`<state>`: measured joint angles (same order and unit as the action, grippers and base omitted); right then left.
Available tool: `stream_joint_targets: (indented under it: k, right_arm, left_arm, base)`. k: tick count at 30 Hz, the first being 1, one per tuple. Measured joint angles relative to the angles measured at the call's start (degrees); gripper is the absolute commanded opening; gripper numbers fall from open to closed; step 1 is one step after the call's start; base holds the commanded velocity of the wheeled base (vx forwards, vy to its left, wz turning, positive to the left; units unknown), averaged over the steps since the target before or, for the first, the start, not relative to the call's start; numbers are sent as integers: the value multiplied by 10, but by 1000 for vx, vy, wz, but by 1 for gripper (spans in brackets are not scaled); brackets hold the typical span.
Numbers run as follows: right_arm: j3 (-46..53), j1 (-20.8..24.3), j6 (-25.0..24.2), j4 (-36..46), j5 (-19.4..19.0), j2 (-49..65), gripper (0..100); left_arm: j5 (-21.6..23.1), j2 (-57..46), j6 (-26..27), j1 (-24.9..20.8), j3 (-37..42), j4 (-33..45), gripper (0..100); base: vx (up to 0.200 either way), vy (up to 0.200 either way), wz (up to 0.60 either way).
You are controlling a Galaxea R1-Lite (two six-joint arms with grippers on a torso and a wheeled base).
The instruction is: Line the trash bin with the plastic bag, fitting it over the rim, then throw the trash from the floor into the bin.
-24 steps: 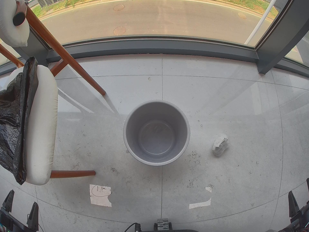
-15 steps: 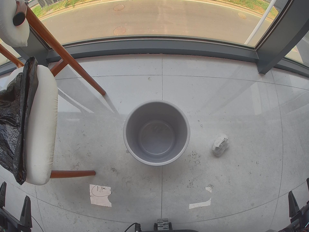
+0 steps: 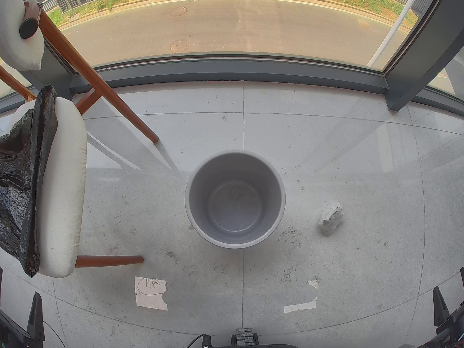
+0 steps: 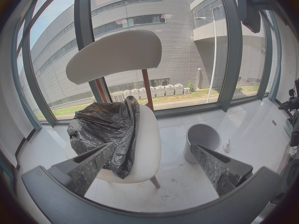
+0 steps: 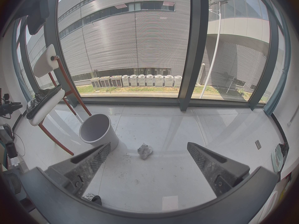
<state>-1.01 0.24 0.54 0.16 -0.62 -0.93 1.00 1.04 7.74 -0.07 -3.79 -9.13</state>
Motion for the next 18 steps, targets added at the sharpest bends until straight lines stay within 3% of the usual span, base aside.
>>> stream_joint_targets:
  k: [18]
  right_arm:
    - [0,0,0,0,-1,0,100]
  left_arm:
    - [-25,116,1,-2,-87,37,100]
  base:
    - [0,0,0]
